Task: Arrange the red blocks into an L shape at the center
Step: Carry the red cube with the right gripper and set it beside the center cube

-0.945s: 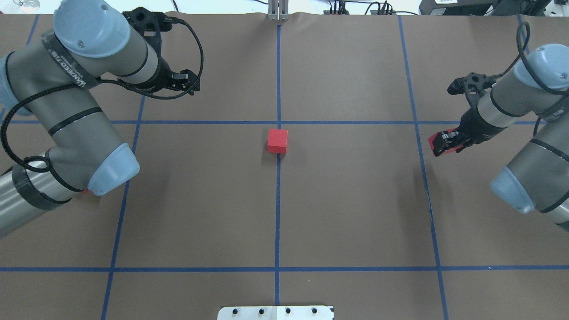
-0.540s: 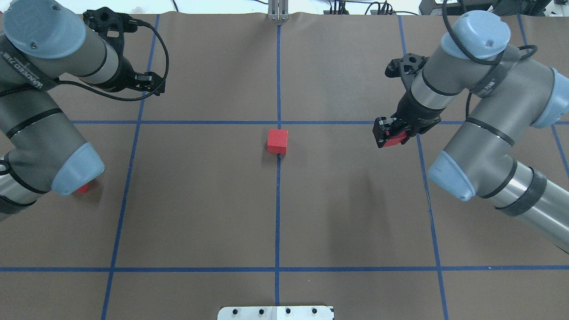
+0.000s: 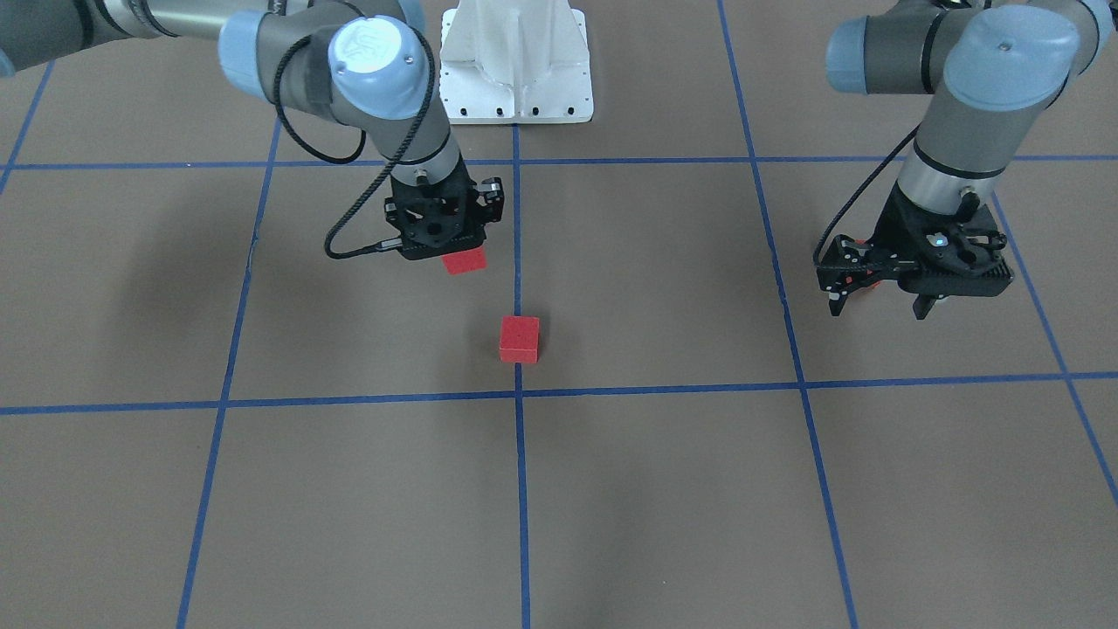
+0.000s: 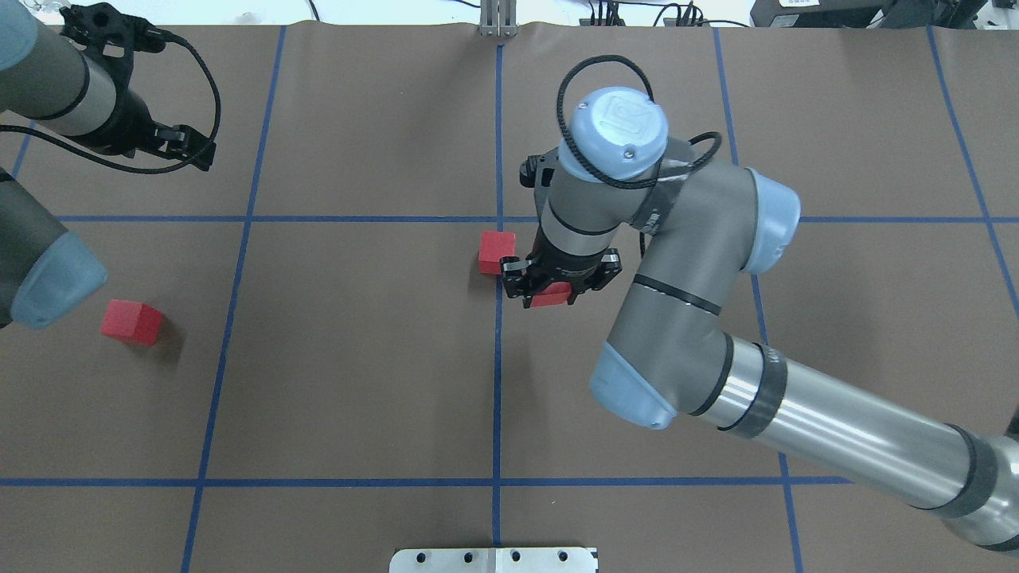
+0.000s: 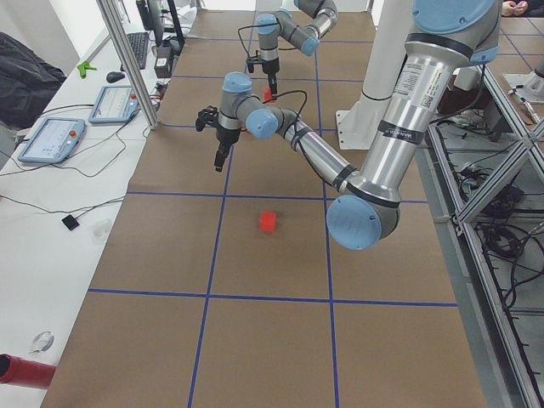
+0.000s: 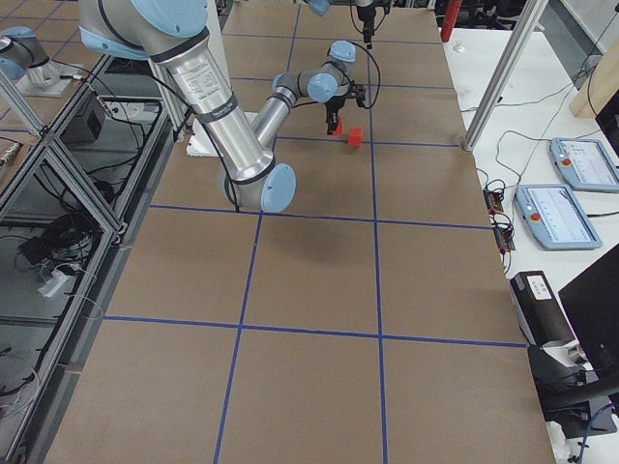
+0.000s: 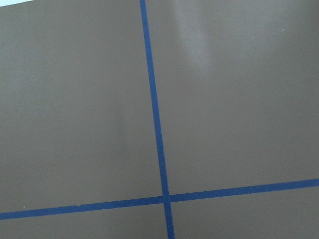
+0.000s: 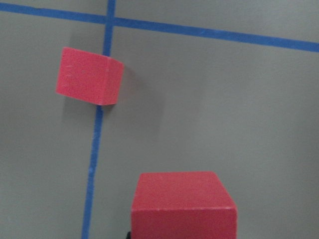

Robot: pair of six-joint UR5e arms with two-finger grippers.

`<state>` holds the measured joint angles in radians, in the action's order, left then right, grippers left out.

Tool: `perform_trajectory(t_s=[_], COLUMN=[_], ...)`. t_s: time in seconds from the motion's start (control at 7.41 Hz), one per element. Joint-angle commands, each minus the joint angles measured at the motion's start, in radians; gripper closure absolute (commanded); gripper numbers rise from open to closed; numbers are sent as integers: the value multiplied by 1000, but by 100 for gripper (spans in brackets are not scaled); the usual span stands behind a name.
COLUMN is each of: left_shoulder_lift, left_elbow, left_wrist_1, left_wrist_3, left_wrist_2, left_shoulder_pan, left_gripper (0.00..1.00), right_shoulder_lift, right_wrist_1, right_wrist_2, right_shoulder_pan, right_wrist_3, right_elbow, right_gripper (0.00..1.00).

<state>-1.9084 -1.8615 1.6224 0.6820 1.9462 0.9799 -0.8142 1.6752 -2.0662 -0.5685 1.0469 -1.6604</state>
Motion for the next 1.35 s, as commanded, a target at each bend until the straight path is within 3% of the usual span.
perform_trajectory(t_s=[0.0,0.14,0.27,1.22], left_shoulder_lift=[32,34,35,35], left_elbow=[2,2,2,2], left_wrist_1=[33,33,33,33], left_wrist_3=[-25,-25,-25,-25], left_wrist_2=[8,7,8,8], left_shoulder_pan=[16,16,16,16], left_gripper=[0,0,0,0], right_shoulder_lift=[119,153,156,153], right_wrist_1=[-49,-136,-162,-161], right_wrist_2=[32,32,38,109], right_shoulder_pan=[48,48,48,48], right_wrist_3=[73,134,146,202], right_elbow=[176,271,307,343], right_gripper=[100,100,100,100])
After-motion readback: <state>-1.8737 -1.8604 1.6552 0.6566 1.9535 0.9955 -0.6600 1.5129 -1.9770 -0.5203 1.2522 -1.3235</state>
